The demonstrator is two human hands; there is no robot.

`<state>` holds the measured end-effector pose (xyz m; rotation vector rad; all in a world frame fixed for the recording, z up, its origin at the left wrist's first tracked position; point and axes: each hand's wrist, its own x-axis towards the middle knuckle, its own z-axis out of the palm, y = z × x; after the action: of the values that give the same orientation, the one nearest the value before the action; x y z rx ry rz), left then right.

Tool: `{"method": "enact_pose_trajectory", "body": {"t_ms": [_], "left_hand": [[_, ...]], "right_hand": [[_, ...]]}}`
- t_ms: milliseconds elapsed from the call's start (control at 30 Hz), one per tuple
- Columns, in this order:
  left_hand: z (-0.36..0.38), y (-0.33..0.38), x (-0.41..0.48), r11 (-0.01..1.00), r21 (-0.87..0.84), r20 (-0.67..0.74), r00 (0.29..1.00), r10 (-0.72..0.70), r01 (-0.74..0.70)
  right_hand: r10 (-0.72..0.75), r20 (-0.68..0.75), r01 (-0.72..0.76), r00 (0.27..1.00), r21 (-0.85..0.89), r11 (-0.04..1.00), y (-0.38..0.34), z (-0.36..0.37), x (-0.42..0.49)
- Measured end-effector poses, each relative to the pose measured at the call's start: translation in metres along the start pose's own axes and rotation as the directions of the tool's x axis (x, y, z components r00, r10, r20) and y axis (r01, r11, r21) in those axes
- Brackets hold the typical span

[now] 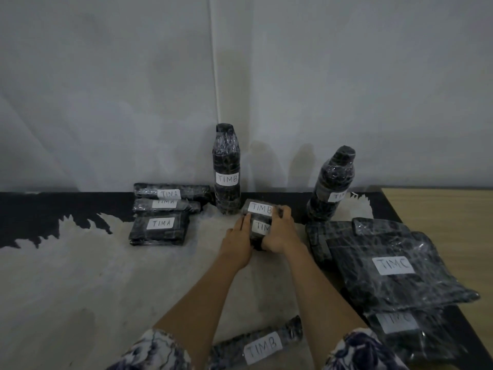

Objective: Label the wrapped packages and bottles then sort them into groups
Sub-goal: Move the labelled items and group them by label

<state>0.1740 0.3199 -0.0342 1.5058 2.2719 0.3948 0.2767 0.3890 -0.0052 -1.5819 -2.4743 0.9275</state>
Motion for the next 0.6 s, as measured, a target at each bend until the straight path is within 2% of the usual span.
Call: {"method": "enact_pose_trajectory", "body": {"t_ms": [267, 433, 533, 600], "left_hand": [[-0.005, -0.002, 0.006, 0.999, -0.03, 0.031, 0.999, -0.018, 0.019], [-0.009, -0.003, -0.014, 0.985, -0.138, -0.005, 0.994, -0.109, 0.108], [-0.016, -0.004, -0.031, 0.97, -0.184, 0.122, 0.983, -0.138, 0.159], [-0.018, -0.007, -0.042, 0.956, -0.223, 0.18, 0.972, -0.153, 0.192]], "right_hand": [[-0.011, 0.01, 0.011, 1.0, -0.003, 1.0, 0.002, 0.0, 0.013], [0.034, -0.026, -0.032, 0.999, 0.063, 0.997, 0.005, 0.009, -0.005], [0.079, -0.033, -0.076, 0.996, 0.093, 0.993, 0.005, 0.016, -0.021], [0.097, -0.035, -0.095, 0.995, 0.04, 0.995, 0.005, 0.02, -0.033]]}}
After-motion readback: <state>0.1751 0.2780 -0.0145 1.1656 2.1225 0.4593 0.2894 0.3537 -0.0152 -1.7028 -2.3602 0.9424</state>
